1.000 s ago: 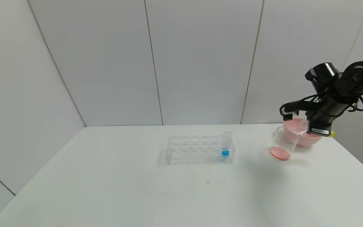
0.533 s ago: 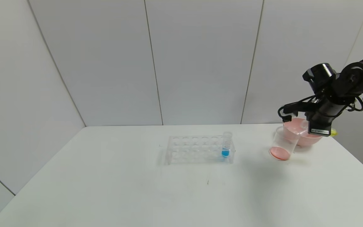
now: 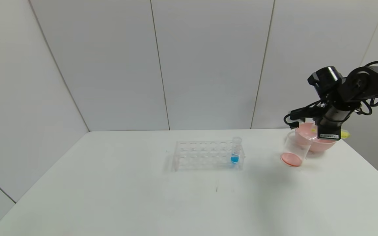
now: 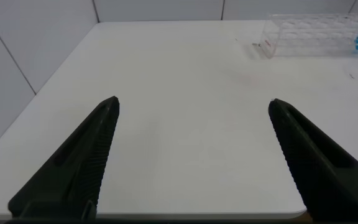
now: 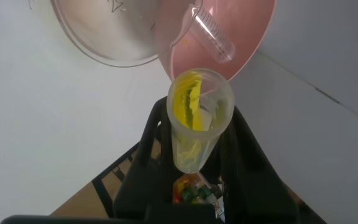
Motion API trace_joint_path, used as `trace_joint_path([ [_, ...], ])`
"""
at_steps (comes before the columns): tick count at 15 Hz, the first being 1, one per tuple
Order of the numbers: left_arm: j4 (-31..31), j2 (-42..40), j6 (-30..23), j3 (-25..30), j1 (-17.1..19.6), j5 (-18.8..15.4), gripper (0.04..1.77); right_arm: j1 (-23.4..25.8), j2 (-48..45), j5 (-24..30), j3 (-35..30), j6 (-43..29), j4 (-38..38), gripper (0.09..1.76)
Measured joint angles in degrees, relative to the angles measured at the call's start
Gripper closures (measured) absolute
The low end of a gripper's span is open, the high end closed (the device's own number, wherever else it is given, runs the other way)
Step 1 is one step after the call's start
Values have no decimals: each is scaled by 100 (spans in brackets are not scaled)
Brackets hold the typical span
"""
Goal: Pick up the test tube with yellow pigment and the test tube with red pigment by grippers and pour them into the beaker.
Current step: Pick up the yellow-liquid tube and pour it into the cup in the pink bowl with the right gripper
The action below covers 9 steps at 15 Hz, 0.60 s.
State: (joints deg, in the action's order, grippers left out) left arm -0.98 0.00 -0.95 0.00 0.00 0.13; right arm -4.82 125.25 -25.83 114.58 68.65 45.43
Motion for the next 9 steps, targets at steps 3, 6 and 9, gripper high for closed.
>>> trace_joint_path([
  [3, 0, 0, 2, 0, 0, 0, 9, -13, 72, -189, 0, 11, -15, 135],
  [6, 0, 0, 2, 0, 0, 2, 9, -74, 138, -477, 0, 35, -72, 135],
  [9, 0, 0, 0, 0, 0, 2, 9, -138, 199, -668, 0, 40, -178, 135],
])
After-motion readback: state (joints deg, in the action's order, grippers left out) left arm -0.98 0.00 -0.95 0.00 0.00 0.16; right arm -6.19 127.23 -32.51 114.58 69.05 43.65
